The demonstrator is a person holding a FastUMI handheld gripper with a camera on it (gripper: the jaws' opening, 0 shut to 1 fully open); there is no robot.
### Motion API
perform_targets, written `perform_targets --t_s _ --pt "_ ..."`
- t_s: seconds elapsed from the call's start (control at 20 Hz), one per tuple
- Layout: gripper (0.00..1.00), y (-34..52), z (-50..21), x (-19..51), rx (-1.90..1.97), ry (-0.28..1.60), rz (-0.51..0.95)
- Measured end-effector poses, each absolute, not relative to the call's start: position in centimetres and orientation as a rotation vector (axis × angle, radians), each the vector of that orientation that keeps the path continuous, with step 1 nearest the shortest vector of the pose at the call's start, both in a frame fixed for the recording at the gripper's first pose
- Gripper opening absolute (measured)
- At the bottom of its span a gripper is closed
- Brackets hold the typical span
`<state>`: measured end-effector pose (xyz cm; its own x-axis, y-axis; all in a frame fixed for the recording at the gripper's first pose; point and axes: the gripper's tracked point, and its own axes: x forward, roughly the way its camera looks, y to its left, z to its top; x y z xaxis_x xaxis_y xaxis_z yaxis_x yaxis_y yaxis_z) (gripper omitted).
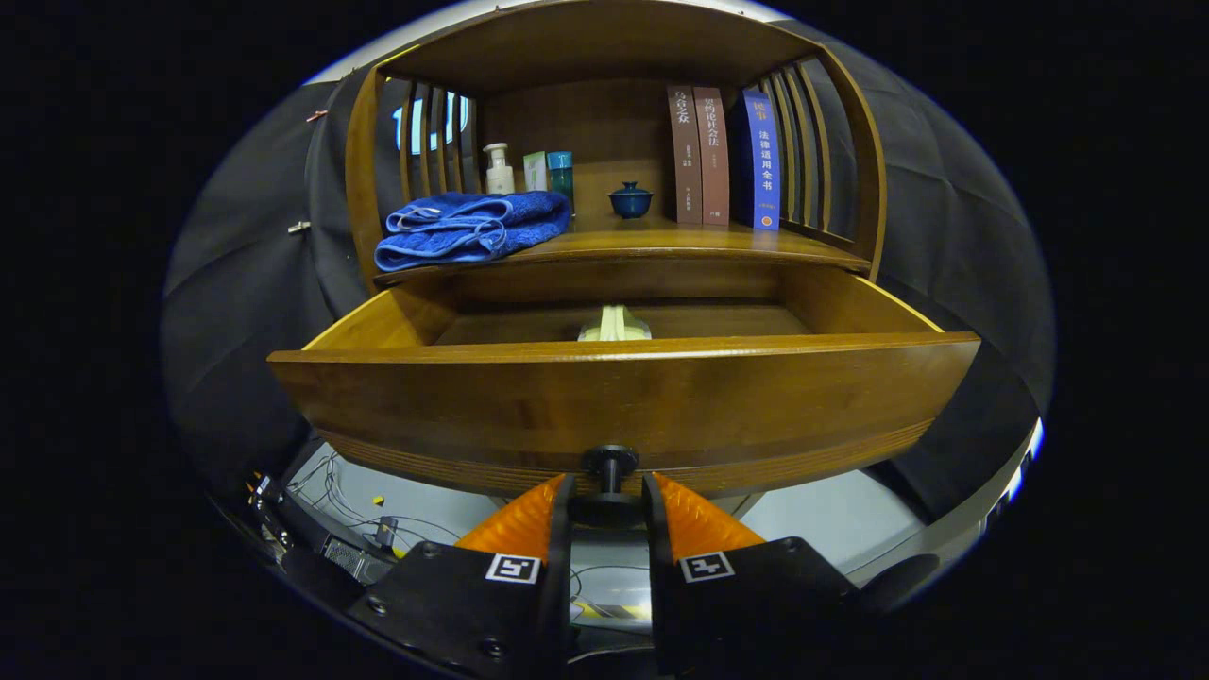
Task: Pull open the drawer, take out the items inside it, and place them on the countertop above the cabinet.
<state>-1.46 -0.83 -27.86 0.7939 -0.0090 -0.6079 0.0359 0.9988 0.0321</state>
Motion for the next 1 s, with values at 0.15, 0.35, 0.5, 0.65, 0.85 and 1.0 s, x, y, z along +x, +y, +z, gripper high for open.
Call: perform_targets --t_s 0.15,0.35,0.5,0.65,0.85,1.0 --pt "0.39 -0.7 -28.0 -3.0 0.057 0.673 -0.029" --pt "0.39 -0.4 -28.5 -4.2 0.056 0.687 -0.021" --pt "0.39 -0.3 -28.7 -4.0 0.068 0.683 -0.023" --pt "0.47 -0.1 -28.8 -4.0 0.094 0.688 -0.005" --pt "1.00 0.0 -27.4 -4.8 0.113 0.667 0.004" --pt "0.99 0.1 -22.6 -4.5 0.082 0.585 0.007"
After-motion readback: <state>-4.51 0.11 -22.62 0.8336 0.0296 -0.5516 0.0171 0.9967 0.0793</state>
